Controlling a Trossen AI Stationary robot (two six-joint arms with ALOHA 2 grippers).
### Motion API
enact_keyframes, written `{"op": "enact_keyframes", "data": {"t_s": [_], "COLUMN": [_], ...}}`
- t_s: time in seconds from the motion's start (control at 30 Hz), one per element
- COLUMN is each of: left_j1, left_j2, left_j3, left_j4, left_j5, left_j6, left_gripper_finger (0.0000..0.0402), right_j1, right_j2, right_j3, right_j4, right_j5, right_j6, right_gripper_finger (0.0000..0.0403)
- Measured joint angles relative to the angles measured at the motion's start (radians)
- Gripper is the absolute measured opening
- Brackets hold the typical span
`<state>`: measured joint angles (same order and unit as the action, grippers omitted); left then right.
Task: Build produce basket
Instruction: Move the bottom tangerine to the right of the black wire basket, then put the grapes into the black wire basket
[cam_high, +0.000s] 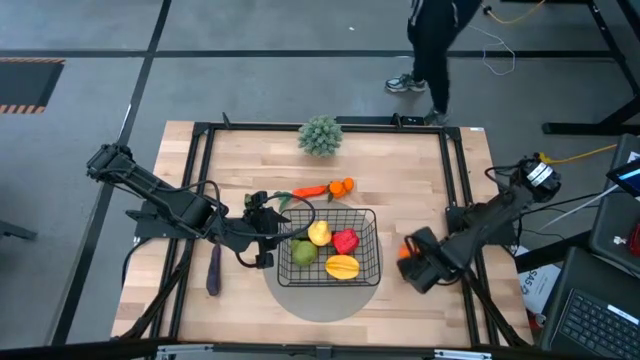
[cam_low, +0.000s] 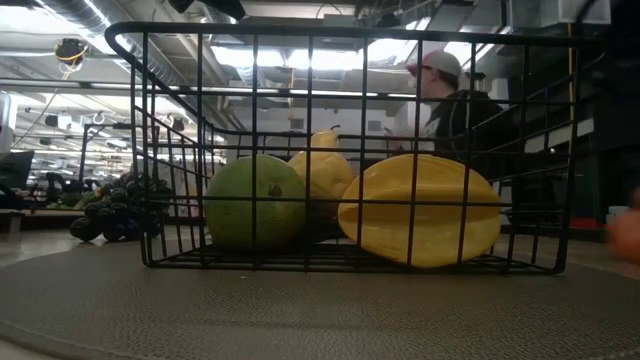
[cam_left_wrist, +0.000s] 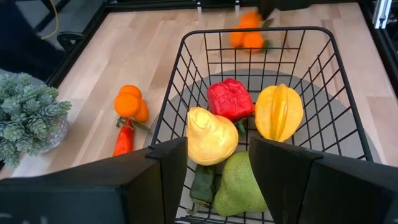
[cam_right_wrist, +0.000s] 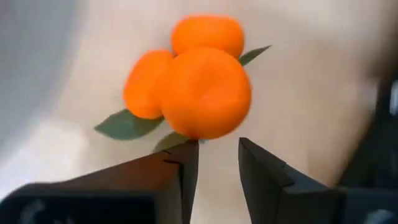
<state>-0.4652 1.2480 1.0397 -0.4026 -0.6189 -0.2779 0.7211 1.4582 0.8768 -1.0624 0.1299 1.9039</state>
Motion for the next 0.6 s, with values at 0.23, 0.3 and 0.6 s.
{"op": "enact_keyframes", "data": {"t_s": [0.23,0.3,0.6], "left_j1": [0.0,0.0,0.0], "left_j2": [0.0,0.0,0.0], "left_j3": [0.0,0.0,0.0], "left_j4": [0.0,0.0,0.0], "left_j5": [0.0,0.0,0.0], "left_j6": [0.0,0.0,0.0], "left_gripper_finger": [0.0159,0.0159,0.0159], "right_j1": [-0.056,-0.06,-0.057], "right_j2": [0.0,0.0,0.0], "right_j3": [0.0,0.0,0.0], "right_j4": [-0.001,-0.003,0.005], "right_j5": [0.217,0.203,0.056], "right_j6": [-0.106,-0.106,-0.076], "right_gripper_finger": [0.0103,0.0103,0.0103]}}
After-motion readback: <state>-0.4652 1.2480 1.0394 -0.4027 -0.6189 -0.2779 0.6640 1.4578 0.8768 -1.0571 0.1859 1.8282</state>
